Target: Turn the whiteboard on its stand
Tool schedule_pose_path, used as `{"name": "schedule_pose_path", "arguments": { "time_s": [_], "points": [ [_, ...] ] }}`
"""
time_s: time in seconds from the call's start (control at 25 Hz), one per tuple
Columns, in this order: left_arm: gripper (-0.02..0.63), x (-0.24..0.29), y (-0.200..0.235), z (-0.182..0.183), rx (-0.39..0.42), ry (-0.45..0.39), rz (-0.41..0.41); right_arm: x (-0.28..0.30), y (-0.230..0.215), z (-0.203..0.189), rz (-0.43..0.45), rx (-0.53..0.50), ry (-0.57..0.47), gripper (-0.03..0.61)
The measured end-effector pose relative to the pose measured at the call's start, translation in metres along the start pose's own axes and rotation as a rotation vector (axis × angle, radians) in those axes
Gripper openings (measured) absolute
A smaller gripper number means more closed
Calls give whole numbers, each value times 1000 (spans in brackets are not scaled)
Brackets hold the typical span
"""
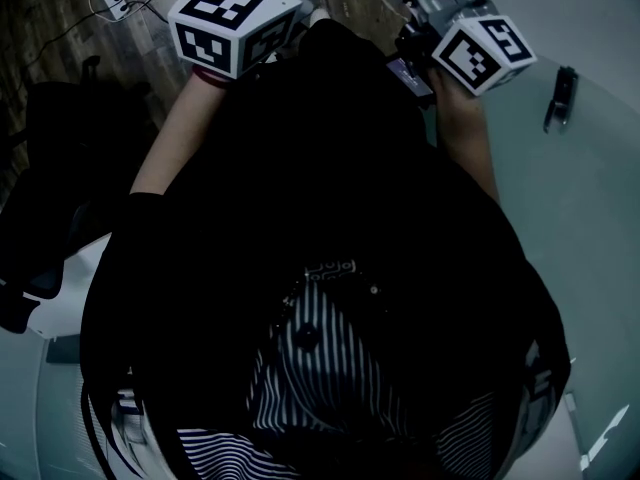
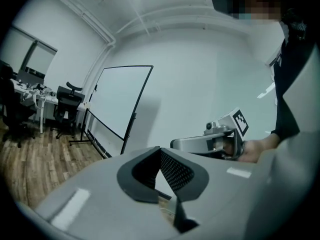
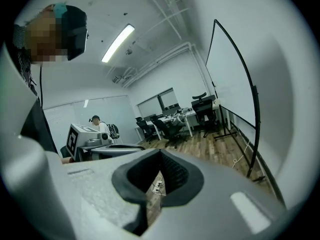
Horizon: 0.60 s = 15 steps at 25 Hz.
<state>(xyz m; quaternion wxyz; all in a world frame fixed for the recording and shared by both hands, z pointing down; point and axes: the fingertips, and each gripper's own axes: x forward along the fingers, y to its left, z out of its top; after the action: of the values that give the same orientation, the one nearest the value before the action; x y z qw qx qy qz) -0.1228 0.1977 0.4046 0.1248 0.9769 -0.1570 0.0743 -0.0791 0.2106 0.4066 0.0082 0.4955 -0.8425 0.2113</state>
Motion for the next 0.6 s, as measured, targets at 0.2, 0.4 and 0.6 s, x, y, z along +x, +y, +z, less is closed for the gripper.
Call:
{"name": "schedule_pose_path", "arguments": {
  "time_s": [0.2,0.4,0.6],
  "points": [
    [-2,7,11,-9,-25,26,17,5,-18,3,-2,11,-13,0],
    [-3,24,23,2,-4,24,30,11,-36,14,-10,24,-21,0],
    [-2,43,28,21,-16,0,-7,18,-51,34,-11,15,-29,1]
  ]
}}
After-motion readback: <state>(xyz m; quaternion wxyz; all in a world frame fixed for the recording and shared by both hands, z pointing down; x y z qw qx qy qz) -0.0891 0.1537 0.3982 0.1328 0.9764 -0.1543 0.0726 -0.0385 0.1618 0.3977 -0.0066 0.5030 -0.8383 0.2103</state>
